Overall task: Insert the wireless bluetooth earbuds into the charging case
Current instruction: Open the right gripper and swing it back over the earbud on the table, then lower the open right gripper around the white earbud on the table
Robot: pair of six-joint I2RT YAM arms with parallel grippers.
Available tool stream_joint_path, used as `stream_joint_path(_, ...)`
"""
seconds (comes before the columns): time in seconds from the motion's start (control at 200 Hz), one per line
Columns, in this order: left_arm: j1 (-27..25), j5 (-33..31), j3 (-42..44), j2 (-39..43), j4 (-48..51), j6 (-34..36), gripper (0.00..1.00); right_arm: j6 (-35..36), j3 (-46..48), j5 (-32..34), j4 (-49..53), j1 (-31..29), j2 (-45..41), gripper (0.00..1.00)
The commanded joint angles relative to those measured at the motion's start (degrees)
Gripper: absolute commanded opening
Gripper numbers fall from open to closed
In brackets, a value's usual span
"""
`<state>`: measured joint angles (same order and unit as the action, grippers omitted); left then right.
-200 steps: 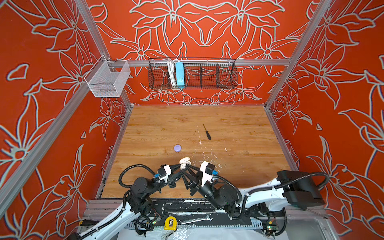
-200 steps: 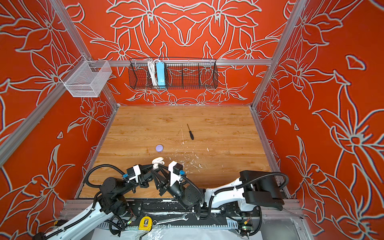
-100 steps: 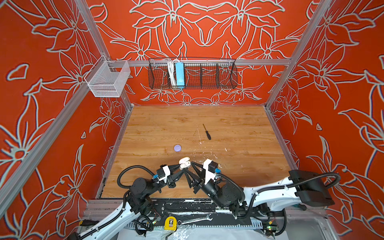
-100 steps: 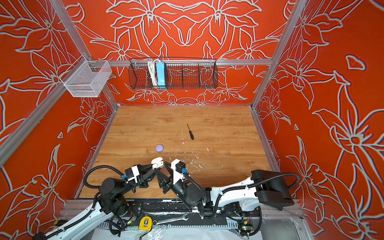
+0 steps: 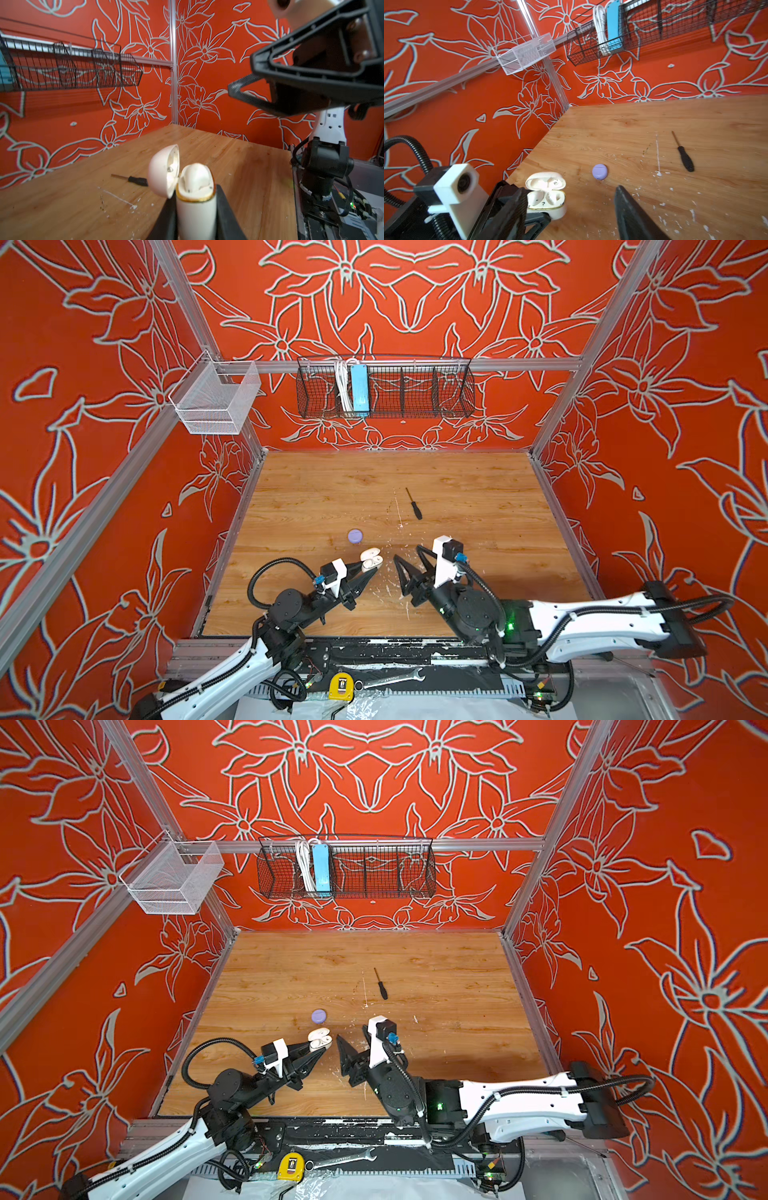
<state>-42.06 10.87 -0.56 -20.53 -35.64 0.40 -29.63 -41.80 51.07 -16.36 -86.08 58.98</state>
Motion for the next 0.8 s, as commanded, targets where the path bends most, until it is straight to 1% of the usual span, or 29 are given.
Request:
stream_joint_path(0.0,0.0,-2.2,-1.5,-4.0,-2.3,-2.5,0.00,-8.4,-0.7,-0.2,18.9,4.0,-1.9,0.68)
stream_joint_path(0.095,0.7,-1.5,-2.4,-8.2,-3.5,-4.0,0.00,-13.0,-1.4,-7.7,26.9,11.5,-2.9,0.68)
stream_joint_path(0.155,1.8,-0.8,-3.2,-11.0,-3.8,-5.8,0.00,-14.4,-2.3,-11.7,31.7,15.6,-2.8,0.68)
stream_joint_path(0.26,5.3,2.2,-5.2,-16.2,-3.4,-10.0,0.00,-16.3,-4.9,-13.2,41.8,19.5,-1.2,0.70)
stream_joint_path(0.34,8.8,6.2,-6.1,-20.8,-5.2,-13.6,0.00,-15.9,-6.1,-18.2,46.8,22.5,1.2,0.71)
stream_joint_path(0.4,10.2,9.7,-7.4,-23.2,-4.7,-13.6,0.00,-15.9,-6.3,-21.0,49.3,24.0,3.3,0.71)
stream_joint_path(0.46,10.2,11.5,-10.0,-23.7,-0.6,-11.6,0.00,-16.8,-5.7,-21.0,50.8,24.7,4.9,0.72)
stream_joint_path(0.515,10.2,11.6,-11.5,-22.9,2.6,-10.7,0.00,-17.5,-4.4,-20.6,50.9,25.4,5.3,0.76)
stream_joint_path(0.56,10.3,11.1,-11.1,-21.5,2.8,-10.7,0.00,-17.5,-3.2,-21.1,50.2,26.3,5.1,0.80)
stream_joint_path(0.611,10.2,10.0,-9.5,-19.5,1.4,-11.1,0.00,-17.1,-1.8,-23.0,49.2,27.8,4.6,0.83)
stream_joint_path(0.681,10.2,8.0,-6.9,-17.0,-0.8,-11.2,0.00,-16.3,0.1,-26.4,47.5,30.5,3.7,0.84)
stream_joint_path(0.796,10.2,5.7,-6.3,-15.7,0.7,-10.5,0.00,-15.5,3.7,-32.1,43.4,34.3,2.9,0.86)
